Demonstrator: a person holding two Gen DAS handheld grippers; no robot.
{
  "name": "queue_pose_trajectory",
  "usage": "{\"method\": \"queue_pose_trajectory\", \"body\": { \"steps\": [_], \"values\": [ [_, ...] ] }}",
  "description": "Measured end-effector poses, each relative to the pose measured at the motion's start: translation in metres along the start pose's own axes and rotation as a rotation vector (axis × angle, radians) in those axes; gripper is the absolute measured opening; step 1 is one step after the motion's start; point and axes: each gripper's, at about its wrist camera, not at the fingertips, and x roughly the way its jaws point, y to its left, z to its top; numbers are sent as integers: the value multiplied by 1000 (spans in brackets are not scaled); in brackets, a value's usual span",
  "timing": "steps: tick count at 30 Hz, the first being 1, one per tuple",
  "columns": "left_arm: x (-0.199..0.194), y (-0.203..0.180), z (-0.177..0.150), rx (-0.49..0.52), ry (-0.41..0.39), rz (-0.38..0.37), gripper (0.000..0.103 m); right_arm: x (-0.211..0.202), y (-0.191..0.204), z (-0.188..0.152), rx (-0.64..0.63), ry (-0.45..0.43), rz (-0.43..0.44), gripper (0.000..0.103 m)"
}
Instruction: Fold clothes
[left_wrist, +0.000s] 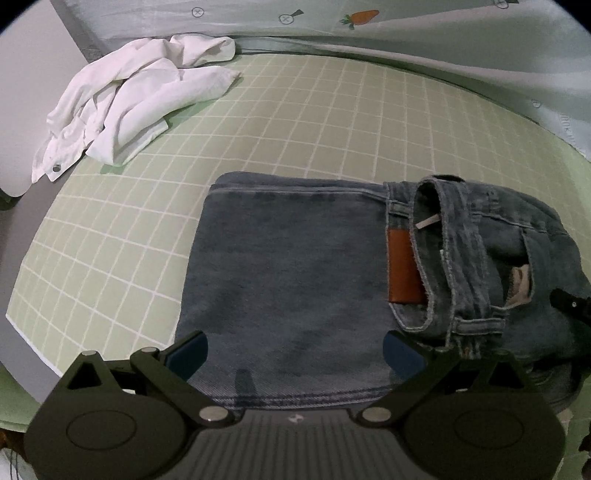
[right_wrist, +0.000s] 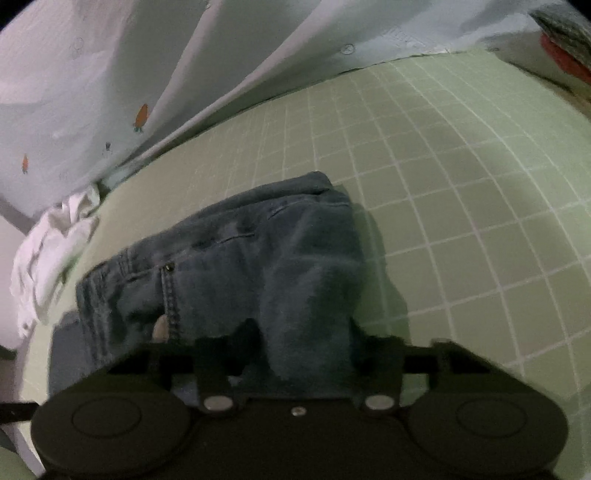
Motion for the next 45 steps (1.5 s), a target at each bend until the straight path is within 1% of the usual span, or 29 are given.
{"method": "queue_pose_trajectory", "body": {
  "steps": [1,2,4,8,13,17,24,27,29,32,35,39,45],
  "values": [
    [1,2,0,0,1,-1,100,-2,0,0,10,-4,3,33],
    [1,3,0,1,0,-2,100,-4,1,1,12,-9,7,29],
    [1,7,1,2,-4,-5,100,-8,6,2,6,-23,-1,26],
    [1,15,2,4,-19,-24,100,-23,27,7,-65,-70,-14,20],
    [1,29,-1,3,-30,-57,100,-48,58,13,-117,-141,4,17],
    [1,44,-2,4,-40,-82,100,-63,92,13,-182,-191,16,16],
    [1,82,-3,-2,-56,-96,100,-67,157,9,-276,-225,62,16],
    [3,101,-1,-15,-59,-98,100,-59,188,3,-311,-214,94,16],
    [6,115,1,-24,-60,-101,100,-52,208,-3,-345,-195,99,16],
    [9,133,4,-31,-61,-101,100,-37,240,-16,-400,-155,84,16],
    [13,150,6,-37,-56,-96,100,-23,263,-26,-433,-114,64,16],
    [18,169,6,-42,-43,-85,100,-8,284,-39,-451,-74,62,16],
    [23,190,6,-56,-31,-72,100,12,297,-53,-438,-27,49,17]
  ]
}}
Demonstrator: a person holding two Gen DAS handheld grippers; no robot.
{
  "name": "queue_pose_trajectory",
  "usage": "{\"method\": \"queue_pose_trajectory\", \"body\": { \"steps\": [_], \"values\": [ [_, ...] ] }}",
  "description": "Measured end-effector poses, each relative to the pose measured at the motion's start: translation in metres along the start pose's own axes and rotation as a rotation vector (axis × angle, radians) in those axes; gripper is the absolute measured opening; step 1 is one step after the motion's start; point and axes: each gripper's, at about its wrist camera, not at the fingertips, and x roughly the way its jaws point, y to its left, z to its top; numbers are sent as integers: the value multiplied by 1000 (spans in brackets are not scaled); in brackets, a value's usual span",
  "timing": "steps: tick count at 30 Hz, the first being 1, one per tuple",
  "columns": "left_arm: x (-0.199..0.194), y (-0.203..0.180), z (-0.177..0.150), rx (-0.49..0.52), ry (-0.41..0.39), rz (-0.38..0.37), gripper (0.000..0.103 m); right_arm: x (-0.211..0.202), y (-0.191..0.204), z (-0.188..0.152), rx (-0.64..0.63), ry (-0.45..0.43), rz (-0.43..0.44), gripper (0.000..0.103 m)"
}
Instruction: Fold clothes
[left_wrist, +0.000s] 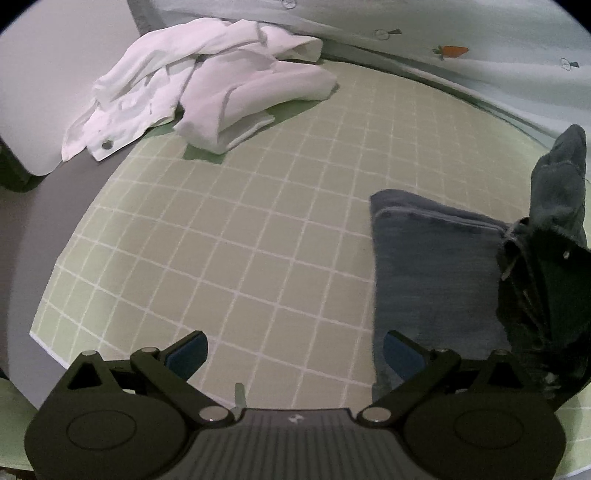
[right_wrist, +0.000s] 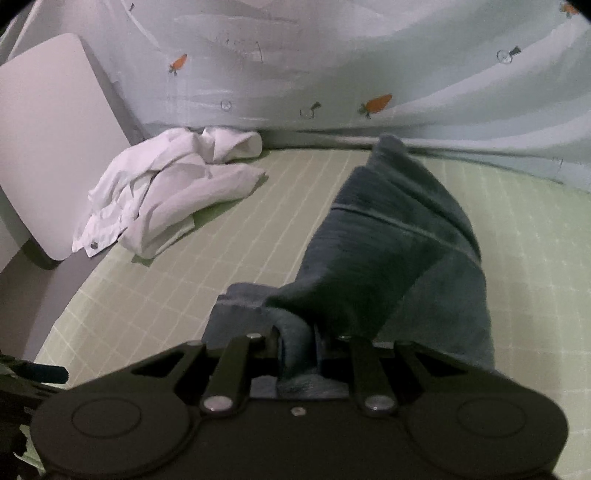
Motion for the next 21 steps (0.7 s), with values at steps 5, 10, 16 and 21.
{"method": "queue_pose_trajectory", "body": {
  "steps": [5,10,16,21],
  "values": [
    [2,2,2,6,-1,-10,100,8,6,-4,-1,20,-17,18],
    [1,-4,8,17,-15,-42,100,-3,2,-1,38,2,49,45],
    [-4,-27,26,33,-61,-137,100,-48,-27,2,170,-106,145,71],
    [-9,-64,44,71,-89,-232,100,-84,-75,-1,307,-213,90,80]
  ]
}}
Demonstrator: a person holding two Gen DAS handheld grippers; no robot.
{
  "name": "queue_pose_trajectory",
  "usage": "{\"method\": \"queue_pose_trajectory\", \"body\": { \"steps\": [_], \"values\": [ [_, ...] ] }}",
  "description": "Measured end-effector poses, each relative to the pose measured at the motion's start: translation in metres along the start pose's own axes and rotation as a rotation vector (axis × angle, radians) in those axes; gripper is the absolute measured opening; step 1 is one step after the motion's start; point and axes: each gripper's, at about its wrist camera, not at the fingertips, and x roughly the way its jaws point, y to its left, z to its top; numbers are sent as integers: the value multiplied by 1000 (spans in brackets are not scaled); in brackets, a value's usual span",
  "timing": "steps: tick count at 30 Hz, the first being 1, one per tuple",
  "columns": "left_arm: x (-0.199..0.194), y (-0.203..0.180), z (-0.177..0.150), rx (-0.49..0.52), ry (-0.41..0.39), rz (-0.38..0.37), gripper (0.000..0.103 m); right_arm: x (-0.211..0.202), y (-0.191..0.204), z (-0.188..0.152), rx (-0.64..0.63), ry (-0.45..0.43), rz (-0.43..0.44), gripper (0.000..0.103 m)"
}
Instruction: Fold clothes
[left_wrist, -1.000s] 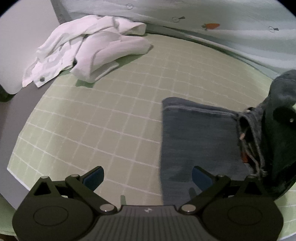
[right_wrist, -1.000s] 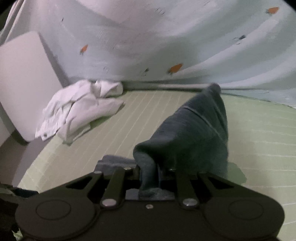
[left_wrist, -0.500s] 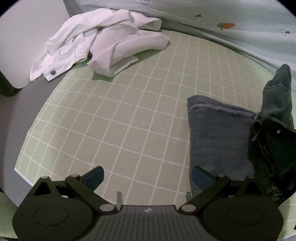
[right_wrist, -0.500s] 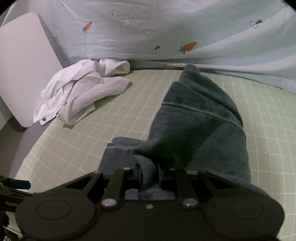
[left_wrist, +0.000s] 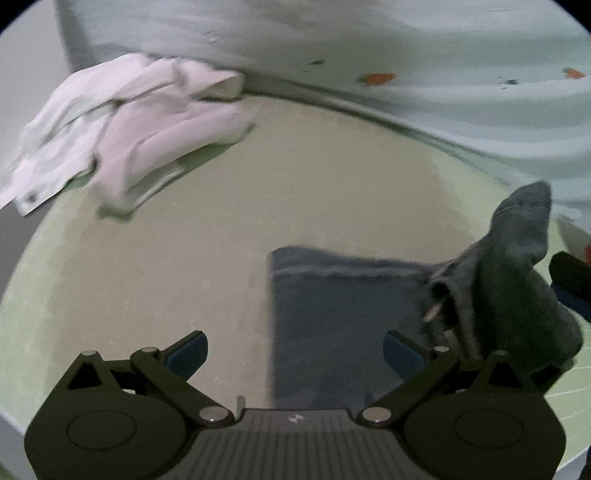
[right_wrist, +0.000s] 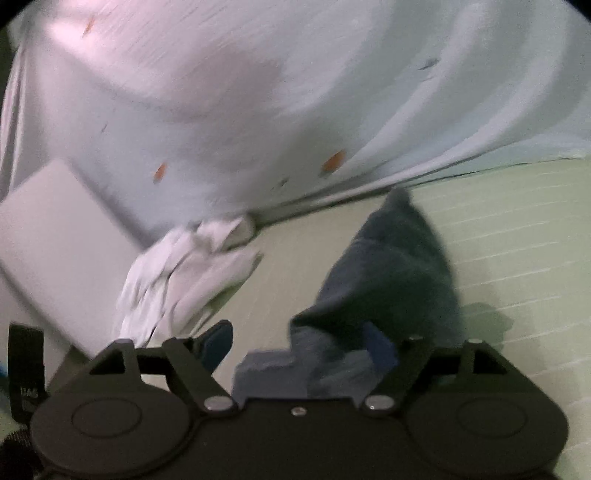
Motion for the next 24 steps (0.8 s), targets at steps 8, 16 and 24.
{"method": "queue_pose_trajectory", "body": {
  "steps": [8,16,24],
  "values": [
    [15,-70,32,49,-21,-138,100,11,-80,2,326,43,143,79],
    [28,-124,46,54,-20,-242,100,50,-140,3,717,111,394,79],
    [47,-139,43,33,12,-263,92,89,-150,-24,1027,209,566,62]
  ]
}}
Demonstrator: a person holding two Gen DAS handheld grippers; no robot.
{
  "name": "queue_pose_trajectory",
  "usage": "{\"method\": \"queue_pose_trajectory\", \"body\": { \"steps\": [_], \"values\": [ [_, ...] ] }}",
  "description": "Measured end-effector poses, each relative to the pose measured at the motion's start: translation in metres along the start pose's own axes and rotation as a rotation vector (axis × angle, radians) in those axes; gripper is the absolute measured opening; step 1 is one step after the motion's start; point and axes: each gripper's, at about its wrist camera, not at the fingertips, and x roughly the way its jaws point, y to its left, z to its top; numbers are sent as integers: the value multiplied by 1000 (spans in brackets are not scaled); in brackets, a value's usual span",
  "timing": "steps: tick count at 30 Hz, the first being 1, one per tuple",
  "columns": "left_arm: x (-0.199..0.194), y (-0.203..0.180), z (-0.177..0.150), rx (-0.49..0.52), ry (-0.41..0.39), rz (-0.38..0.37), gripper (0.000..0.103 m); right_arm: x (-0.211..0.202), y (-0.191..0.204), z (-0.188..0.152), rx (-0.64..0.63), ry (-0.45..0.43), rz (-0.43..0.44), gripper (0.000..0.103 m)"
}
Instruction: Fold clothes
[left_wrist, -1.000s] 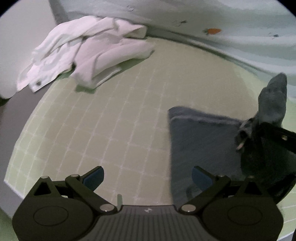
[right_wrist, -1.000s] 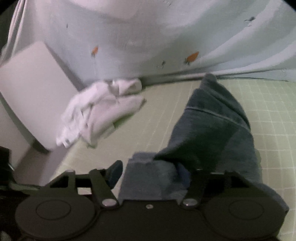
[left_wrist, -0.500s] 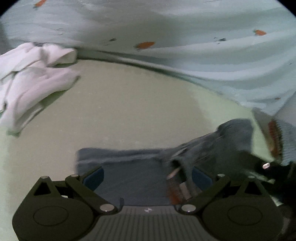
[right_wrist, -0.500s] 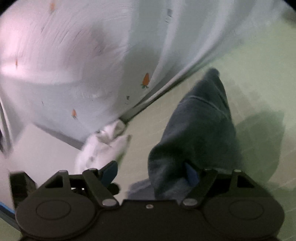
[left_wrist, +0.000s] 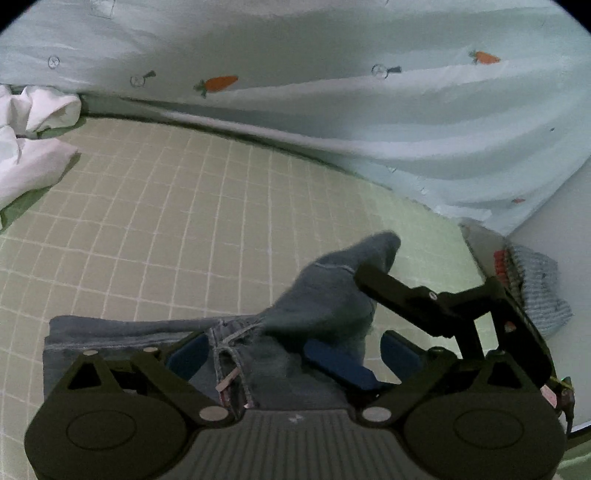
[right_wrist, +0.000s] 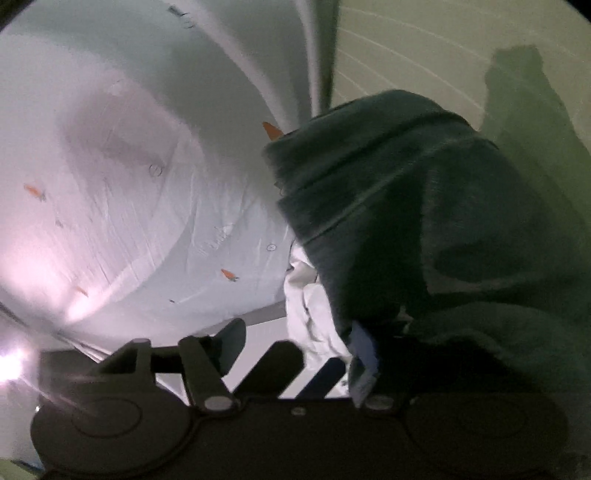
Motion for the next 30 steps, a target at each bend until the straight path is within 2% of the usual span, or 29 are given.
{"method": "queue_pose_trajectory", "body": {
  "steps": [2,4,6,8,10,11,12,13,14,15,16,17,18,22,26,30],
  "values": [
    [5,3,-2,-18,16,-11,86,-1,-3,-1,25,-8,11,61],
    [8,8,-5,-38,32,-17,75,-7,-6,2,58,-24,33,61],
    [12,14,-6,-60,43,-32,72,-12,-12,3,101,-47,62,61],
    [14,19,-8,-91,51,-80,66,-20,-19,4,135,-62,84,61],
    [16,22,-10,-117,57,-137,52,-24,-22,2,162,-84,96,61],
    [17,24,-11,-127,59,-163,50,-26,-21,3,165,-92,94,61],
    [16,24,-12,-131,57,-180,42,-28,-20,3,166,-100,90,62],
    [15,24,-12,-126,56,-170,17,-30,-17,2,155,-110,79,63],
    [15,24,-13,-119,56,-150,12,-34,-14,2,137,-132,74,64],
    [16,24,-13,-113,58,-137,12,-40,-11,3,128,-153,73,68],
    [15,26,-14,-122,56,-135,12,-46,-8,3,119,-175,73,78],
    [14,29,-15,-132,55,-138,11,-52,-4,3,110,-197,72,81],
    [12,31,-16,-132,51,-137,11,-57,-2,4,101,-219,67,81],
    [-2,29,-21,-107,25,-109,10,-81,-4,2,77,-288,-48,84],
    [-36,33,-38,-55,-14,-94,9,-78,-4,-4,76,-309,-113,84],
    [-67,63,-61,-123,-31,-52,9,-71,7,-11,-45,-283,-249,84]
  ]
}}
